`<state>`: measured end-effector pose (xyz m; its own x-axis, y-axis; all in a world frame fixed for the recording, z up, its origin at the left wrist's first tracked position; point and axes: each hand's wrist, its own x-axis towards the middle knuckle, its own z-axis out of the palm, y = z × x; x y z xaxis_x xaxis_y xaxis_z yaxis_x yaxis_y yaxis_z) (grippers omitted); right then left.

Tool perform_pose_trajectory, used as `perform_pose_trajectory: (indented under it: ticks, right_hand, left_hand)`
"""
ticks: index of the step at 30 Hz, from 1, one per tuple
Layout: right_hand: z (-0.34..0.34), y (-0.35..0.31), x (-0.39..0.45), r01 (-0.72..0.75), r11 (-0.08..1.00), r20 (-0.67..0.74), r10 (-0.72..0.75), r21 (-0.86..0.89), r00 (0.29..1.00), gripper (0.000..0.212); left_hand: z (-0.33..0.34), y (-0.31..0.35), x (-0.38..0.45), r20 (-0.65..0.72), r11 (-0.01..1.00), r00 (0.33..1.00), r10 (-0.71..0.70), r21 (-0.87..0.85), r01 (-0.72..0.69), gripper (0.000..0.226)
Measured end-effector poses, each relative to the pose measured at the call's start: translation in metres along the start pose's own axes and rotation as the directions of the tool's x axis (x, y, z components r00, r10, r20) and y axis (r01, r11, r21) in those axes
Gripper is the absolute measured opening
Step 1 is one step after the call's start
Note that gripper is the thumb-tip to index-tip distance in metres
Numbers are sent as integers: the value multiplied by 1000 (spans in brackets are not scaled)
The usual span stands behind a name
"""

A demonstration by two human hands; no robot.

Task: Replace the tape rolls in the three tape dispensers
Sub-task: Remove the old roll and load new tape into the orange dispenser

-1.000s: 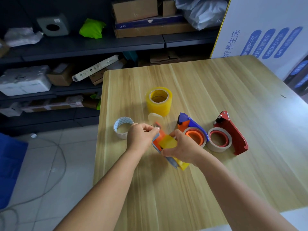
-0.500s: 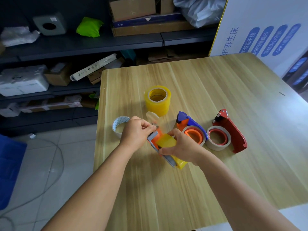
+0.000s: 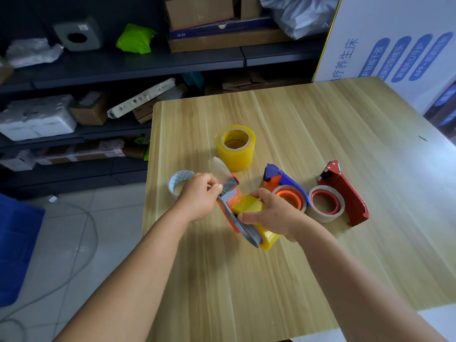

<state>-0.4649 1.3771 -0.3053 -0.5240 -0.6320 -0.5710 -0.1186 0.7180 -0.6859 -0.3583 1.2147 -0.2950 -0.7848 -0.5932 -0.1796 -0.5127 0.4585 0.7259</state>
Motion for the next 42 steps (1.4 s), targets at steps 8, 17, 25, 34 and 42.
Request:
perform_pose_trajectory:
  ticks: [8,17,25,34,42]
  right_hand:
    - [3,6,-2,50,999,-39,-51,-12,998,69]
    - [6,10,-5,57,998,-27,-58,-36,998,68]
    - [12,10,-9,63,990,-73,-73,-128,995,73]
    - [8,10,-14,89,980,-43,-98,-178,994,65]
    - [9,8,-14,83,980,2,-84,-180,996,64]
  left_hand:
    - [2,7,-9,37,876,988,-147,-459,148,17]
    - [-9,17,-8,109,726,973,-204,-650,225,18]
    - [-8,21,-9,43,806,980,-195,-563,185,30]
    - [-15,9,-10,328,849,928,-179,-425,314,35]
    - [-20,-1,-14,396,696,887,-239,-567,441,6]
